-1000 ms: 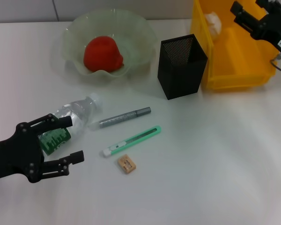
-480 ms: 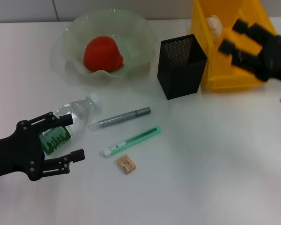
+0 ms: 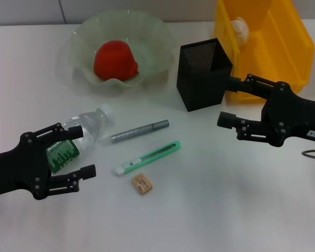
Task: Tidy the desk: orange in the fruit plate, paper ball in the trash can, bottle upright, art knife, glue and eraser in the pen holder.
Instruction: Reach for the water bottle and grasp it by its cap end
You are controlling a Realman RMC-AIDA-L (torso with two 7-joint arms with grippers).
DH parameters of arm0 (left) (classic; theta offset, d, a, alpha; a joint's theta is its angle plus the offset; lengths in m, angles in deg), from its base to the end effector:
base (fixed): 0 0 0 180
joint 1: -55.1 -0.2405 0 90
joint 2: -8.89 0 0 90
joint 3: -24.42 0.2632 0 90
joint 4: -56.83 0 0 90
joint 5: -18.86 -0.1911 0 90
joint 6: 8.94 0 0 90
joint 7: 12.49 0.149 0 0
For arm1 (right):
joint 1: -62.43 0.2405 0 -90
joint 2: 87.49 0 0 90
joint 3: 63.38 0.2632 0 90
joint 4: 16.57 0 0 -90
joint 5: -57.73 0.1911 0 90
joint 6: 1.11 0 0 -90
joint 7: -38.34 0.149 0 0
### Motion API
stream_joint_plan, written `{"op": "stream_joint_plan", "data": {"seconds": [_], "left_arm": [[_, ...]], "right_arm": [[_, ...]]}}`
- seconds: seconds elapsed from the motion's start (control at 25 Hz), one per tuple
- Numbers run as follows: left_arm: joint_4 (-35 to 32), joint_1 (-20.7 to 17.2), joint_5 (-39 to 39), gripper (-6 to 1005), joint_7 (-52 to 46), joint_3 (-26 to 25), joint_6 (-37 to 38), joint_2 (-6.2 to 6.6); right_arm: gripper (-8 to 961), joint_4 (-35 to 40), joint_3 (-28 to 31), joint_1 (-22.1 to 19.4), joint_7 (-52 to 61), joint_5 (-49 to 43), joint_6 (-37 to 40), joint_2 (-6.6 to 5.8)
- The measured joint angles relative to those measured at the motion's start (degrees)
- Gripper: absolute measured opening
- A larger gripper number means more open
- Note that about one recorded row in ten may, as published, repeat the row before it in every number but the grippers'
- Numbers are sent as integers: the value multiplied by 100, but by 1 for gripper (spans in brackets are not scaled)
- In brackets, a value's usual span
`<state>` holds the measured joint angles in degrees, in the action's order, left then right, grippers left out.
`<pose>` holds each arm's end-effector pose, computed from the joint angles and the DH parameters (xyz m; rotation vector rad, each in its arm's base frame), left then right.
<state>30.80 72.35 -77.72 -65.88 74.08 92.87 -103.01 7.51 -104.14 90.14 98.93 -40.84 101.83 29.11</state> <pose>-0.3007 0.2358 0.0166 -2.6872 -0.3264 -0.9371 0.2414 0.2826 0.0006 -2.6494 0.3495 1.1908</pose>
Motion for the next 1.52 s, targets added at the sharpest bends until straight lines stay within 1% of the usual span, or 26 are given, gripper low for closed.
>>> {"op": "stream_joint_plan", "data": {"seconds": [0.56,0.84,1.04,1.08,1.12,1.32,1.52], "left_arm": [[2,6,-1,713,-16,0,11,3],[2,7,-1,710,-105,0,20,-3],[2,19,5,709,-153,0,0,-7],[2,21,15,708,-164,0,-7,-10],[-3,23,25,708,-237,-10,-17,-12],[-21,94,17,706,-505,-18,-57,11],[-30,115,24,704,-552,-26,-71,15]], "right_arm": [[821,42,-14,-47,-11,-26,29,3],[821,92,-4,-47,-12,-224,-69,3],[821,152,-15,-65,-13,-649,-427,15],[821,177,-17,-76,-13,-860,-641,48],[821,177,-17,-76,-13,-860,-641,48],[821,247,-20,-107,-59,-1278,-1126,131],[821,255,-20,-114,-143,-1374,-1261,157]]}}
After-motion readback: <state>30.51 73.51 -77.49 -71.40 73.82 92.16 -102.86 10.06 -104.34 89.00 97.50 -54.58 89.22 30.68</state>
